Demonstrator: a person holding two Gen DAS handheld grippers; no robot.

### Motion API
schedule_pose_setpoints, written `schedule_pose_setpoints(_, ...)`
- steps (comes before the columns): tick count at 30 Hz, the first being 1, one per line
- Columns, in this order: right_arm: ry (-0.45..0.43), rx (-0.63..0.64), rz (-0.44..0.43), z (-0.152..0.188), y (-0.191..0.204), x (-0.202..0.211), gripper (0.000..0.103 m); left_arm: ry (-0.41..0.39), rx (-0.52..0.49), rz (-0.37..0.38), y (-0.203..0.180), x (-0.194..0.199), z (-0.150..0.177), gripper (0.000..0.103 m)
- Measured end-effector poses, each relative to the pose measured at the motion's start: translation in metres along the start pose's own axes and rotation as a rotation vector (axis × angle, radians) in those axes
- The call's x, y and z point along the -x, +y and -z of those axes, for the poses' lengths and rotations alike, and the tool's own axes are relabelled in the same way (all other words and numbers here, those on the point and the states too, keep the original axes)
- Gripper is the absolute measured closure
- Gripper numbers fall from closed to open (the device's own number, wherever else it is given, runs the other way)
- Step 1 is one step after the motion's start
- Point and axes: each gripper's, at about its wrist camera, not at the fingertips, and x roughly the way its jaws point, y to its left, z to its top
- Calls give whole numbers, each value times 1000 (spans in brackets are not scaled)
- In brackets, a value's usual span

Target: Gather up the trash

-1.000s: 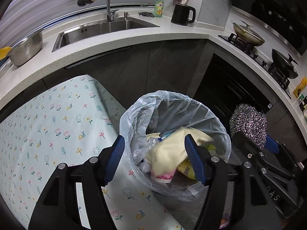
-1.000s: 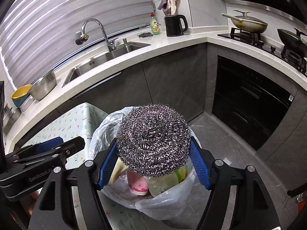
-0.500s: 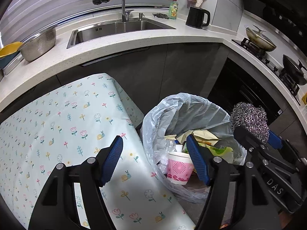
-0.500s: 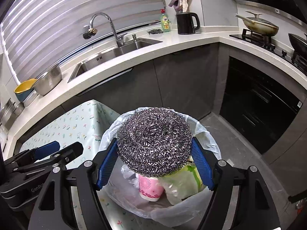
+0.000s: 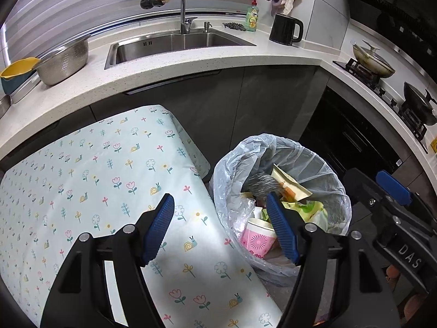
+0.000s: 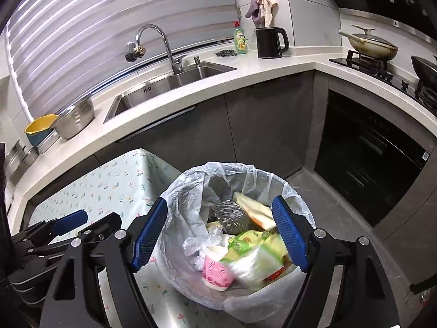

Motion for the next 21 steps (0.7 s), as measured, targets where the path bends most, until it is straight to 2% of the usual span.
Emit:
schedule_pose_setpoints(6, -6, 18, -3, 1, 6, 11, 27, -10, 5, -16, 5, 11, 3, 37)
schedule_pose_setpoints(10, -18, 32, -1, 2, 13, 22, 25, -36, 17, -34, 9, 23, 5, 27)
schedule_pose_setpoints(18, -27, 72, -6, 13, 23, 47, 20, -57, 20, -61, 13, 45, 15, 26)
schedule_pose_setpoints(21, -31, 86, 6, 19, 27, 57, 19, -60, 20, -68, 13, 52, 21, 23)
